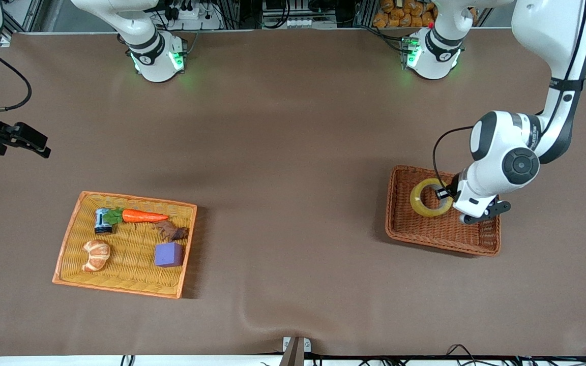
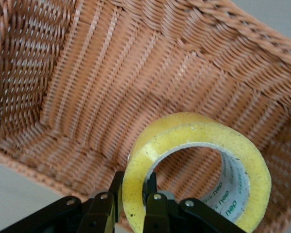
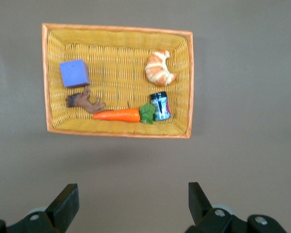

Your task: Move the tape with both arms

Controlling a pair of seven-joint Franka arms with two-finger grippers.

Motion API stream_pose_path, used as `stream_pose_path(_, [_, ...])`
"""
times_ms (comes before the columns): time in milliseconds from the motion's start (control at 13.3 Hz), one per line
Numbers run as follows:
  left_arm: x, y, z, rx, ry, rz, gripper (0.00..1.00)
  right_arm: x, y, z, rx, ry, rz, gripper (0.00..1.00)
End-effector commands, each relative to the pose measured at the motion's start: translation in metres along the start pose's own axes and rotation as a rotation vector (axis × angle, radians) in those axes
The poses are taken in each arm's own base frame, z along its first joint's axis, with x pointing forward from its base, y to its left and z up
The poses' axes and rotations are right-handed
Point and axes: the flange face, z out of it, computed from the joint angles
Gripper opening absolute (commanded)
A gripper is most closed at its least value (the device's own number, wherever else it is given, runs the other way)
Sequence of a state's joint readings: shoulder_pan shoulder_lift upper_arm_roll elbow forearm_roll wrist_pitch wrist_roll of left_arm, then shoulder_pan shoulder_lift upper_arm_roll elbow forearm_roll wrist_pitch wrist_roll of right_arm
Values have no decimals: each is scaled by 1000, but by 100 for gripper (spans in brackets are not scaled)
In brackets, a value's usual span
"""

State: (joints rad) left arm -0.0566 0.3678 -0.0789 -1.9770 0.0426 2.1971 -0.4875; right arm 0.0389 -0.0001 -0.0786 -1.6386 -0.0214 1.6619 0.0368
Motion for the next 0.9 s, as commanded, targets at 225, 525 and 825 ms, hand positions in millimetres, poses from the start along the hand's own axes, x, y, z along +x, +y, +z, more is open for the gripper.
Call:
stream_pose_path(225, [7, -8, -67, -27, 112, 146, 100, -11, 2, -8, 2, -48, 13, 100])
stream_pose_path(525, [-27, 11, -221, -41, 181, 179, 100, -11, 11, -16, 1, -38, 26, 100])
stream_pose_path(825, [-58, -4, -337, -28, 174, 186, 100, -15, 14, -20, 1, -58, 29, 100])
